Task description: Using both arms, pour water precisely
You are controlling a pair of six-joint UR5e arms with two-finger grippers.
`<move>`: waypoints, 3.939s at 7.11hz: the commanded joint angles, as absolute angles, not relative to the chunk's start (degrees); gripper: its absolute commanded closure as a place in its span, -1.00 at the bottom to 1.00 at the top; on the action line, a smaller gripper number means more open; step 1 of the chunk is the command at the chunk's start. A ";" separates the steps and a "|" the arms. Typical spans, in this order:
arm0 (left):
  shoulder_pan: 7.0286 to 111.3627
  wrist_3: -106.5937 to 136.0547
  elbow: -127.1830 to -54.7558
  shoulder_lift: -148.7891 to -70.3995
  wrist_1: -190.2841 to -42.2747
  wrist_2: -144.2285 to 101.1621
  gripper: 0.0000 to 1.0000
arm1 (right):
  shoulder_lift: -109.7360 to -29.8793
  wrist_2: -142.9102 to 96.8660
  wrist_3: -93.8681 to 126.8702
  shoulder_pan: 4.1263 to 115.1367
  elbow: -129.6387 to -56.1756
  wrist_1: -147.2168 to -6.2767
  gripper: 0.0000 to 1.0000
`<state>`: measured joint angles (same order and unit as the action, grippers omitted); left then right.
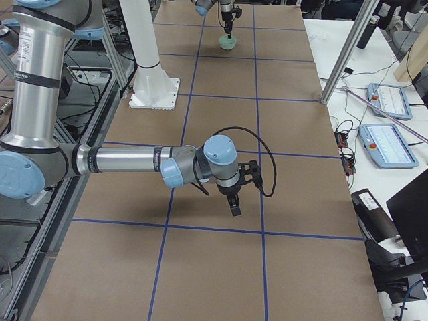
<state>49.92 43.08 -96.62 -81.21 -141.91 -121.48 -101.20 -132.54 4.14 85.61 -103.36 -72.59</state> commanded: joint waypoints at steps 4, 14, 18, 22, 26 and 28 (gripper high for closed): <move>46.18 54.64 -99.23 -99.36 -127.47 -121.13 1.00 | -101.16 -132.71 4.13 85.61 -103.36 -72.68 -1.00; 29.79 68.73 -85.69 -129.90 -111.71 -107.23 -0.99 | -101.25 -132.80 4.31 85.61 -103.36 -72.69 -1.00; 32.78 63.76 -103.81 -128.59 -90.01 -109.06 -1.00 | -100.72 -134.29 13.22 83.69 -104.76 -69.90 -1.00; 49.15 31.85 -119.70 -103.42 -85.60 -116.85 -1.00 | -102.30 -132.81 38.62 72.19 -112.29 -61.35 -1.00; 72.55 1.19 -115.41 -89.68 -85.87 -126.03 -1.00 | -110.02 -117.21 66.20 51.99 -130.48 -61.35 -1.00; 77.51 0.97 -114.00 -87.45 -86.04 -125.95 -1.00 | -113.89 -97.32 80.79 36.03 -134.55 -61.43 -1.00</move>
<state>74.64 1.98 -114.80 -88.74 -85.98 -125.77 -111.58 -109.41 72.05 45.70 -132.20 -61.37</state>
